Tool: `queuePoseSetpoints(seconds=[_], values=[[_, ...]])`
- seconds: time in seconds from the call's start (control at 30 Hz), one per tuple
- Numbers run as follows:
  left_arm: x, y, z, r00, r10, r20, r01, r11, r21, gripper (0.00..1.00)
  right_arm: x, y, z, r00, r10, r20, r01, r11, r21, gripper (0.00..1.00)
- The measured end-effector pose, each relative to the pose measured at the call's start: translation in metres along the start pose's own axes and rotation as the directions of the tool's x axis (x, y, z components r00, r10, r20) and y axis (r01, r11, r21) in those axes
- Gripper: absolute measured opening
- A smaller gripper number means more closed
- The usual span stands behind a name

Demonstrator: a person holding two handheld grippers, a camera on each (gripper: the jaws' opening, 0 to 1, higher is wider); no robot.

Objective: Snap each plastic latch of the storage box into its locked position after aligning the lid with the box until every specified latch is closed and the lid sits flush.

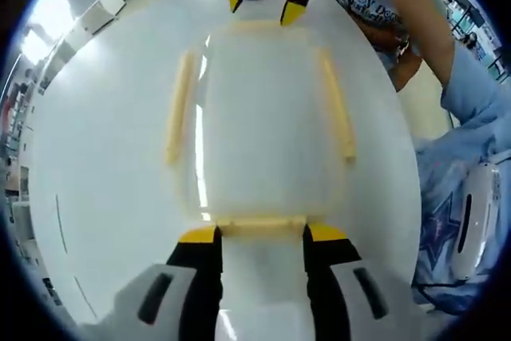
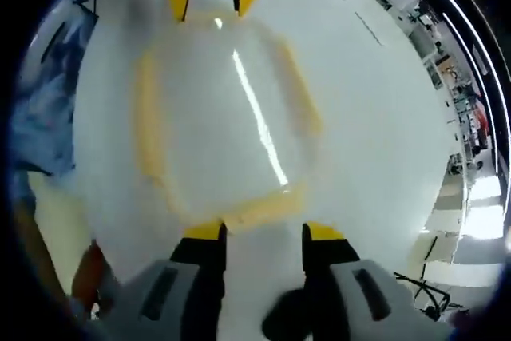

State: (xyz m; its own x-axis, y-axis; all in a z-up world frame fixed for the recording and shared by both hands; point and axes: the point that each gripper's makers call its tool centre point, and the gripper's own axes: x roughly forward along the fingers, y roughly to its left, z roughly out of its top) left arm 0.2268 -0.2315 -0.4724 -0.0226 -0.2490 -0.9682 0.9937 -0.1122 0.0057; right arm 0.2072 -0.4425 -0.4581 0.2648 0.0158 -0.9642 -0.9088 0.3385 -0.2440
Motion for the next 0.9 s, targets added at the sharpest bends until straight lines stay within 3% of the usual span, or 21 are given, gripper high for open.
queuePoseSetpoints(seconds=[0.17, 0.33, 0.4, 0.57, 0.9], values=[[0.001, 0.000, 0.000, 1.000, -0.002, -0.013, 0.002, 1.000, 0.004, 0.40, 0.005, 0.000, 0.002, 0.996, 0.072, -0.059, -0.077, 0.993, -0.088, 0.40], [0.002, 0.000, 0.001, 1.000, -0.002, -0.014, 0.002, 1.000, 0.008, 0.40, 0.008, -0.002, 0.003, 0.992, 0.104, -0.073, -0.113, 0.985, -0.130, 0.45], [0.002, 0.000, 0.001, 1.000, -0.003, -0.005, 0.003, 1.000, 0.008, 0.40, 0.010, 0.002, 0.003, 0.983, 0.161, -0.087, -0.174, 0.971, -0.161, 0.43], [0.002, 0.000, 0.001, 1.000, -0.005, 0.004, 0.005, 1.000, 0.008, 0.40, 0.012, 0.002, 0.004, 0.974, 0.196, -0.112, -0.216, 0.954, -0.209, 0.42], [0.001, 0.001, 0.002, 1.000, -0.006, 0.006, 0.006, 1.000, 0.011, 0.40, 0.014, 0.004, 0.005, 0.958, 0.266, -0.104, -0.283, 0.934, -0.218, 0.42]])
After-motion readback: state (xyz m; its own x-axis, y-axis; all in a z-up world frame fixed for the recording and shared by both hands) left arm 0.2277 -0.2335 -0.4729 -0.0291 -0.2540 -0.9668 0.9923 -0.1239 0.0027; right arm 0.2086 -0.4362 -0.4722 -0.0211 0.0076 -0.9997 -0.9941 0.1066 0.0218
